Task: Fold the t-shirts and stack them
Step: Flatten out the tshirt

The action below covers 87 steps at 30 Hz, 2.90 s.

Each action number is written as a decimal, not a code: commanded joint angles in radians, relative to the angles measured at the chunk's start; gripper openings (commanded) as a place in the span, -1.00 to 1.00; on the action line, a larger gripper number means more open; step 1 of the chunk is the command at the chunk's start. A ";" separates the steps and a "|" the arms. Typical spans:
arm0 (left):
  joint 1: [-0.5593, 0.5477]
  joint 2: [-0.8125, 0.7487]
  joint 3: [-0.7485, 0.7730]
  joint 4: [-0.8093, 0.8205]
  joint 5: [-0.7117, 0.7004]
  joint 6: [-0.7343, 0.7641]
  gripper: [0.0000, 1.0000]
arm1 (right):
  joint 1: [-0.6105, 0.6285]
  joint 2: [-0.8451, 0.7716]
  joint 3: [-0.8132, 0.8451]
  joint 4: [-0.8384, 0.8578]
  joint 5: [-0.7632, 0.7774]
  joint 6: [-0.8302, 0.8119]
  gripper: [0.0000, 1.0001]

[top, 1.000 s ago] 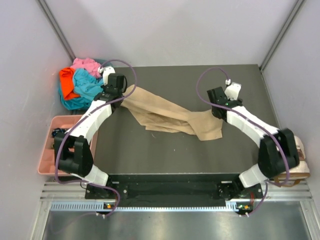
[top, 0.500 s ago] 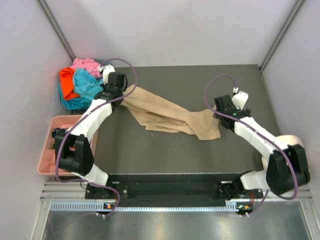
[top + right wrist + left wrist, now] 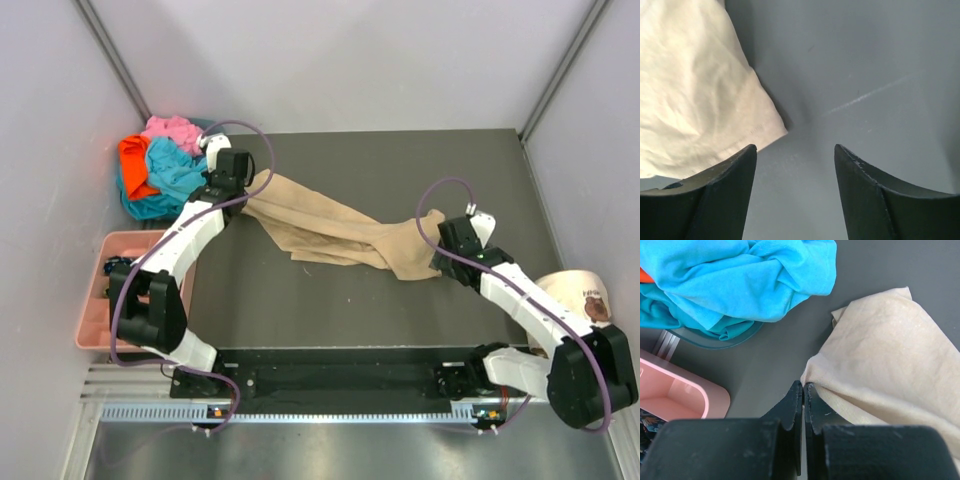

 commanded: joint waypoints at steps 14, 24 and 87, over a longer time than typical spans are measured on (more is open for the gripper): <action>0.005 -0.068 -0.030 0.057 -0.002 -0.011 -1.00 | 0.003 0.170 -0.024 0.119 -0.088 0.007 0.04; 0.005 -0.078 -0.039 0.058 -0.005 -0.011 -1.00 | -0.018 0.230 -0.004 0.125 -0.099 -0.002 0.00; 0.005 -0.459 0.132 -0.121 0.055 0.044 -1.00 | -0.075 -0.271 0.585 -0.052 -0.116 -0.256 -1.00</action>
